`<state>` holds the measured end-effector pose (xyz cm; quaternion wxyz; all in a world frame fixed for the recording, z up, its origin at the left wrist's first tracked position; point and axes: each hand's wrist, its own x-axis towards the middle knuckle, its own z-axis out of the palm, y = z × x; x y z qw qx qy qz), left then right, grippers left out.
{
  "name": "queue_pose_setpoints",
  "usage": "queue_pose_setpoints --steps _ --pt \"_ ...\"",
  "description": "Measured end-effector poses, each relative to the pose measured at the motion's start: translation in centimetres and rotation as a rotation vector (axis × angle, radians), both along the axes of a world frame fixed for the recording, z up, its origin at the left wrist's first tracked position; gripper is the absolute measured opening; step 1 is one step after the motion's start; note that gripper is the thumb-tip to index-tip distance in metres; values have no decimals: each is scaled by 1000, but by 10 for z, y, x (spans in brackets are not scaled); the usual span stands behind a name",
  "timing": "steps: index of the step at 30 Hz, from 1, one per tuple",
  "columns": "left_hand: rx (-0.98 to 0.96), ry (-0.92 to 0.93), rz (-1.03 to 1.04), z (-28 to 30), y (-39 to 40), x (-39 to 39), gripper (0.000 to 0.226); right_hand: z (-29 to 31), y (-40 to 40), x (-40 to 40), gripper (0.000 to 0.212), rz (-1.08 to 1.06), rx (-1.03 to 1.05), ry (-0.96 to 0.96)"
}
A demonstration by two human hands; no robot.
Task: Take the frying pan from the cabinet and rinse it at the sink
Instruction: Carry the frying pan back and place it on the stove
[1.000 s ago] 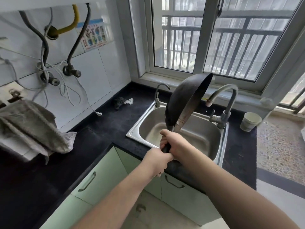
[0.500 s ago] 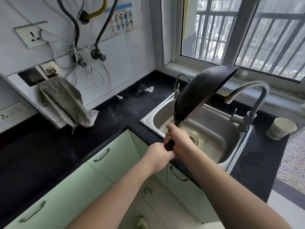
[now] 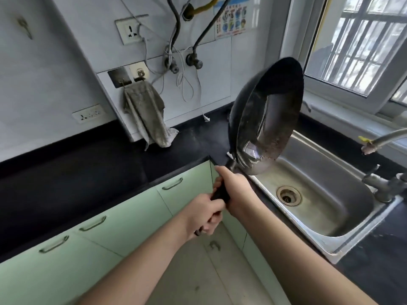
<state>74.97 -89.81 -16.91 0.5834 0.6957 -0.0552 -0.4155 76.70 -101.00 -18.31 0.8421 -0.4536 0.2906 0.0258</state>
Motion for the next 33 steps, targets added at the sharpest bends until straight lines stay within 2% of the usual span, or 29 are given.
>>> queue_pose_setpoints --steps 7,12,17,20,27,33 --pt "-167 199 117 7 67 -18 24 9 61 -6 35 224 121 -53" --pt "-244 225 207 8 125 -41 29 12 120 -18 37 383 236 -65" --pt "-432 251 305 8 189 -80 26 15 186 -44 35 483 406 -35" --pt "-547 296 380 4 222 -105 18 15 227 -62 39 531 415 -3" --pt "-828 317 508 -8 298 -161 20 21 316 -102 39 710 362 -13" --pt "-815 222 647 -5 353 -191 19 30 387 -121 36 898 213 -91"
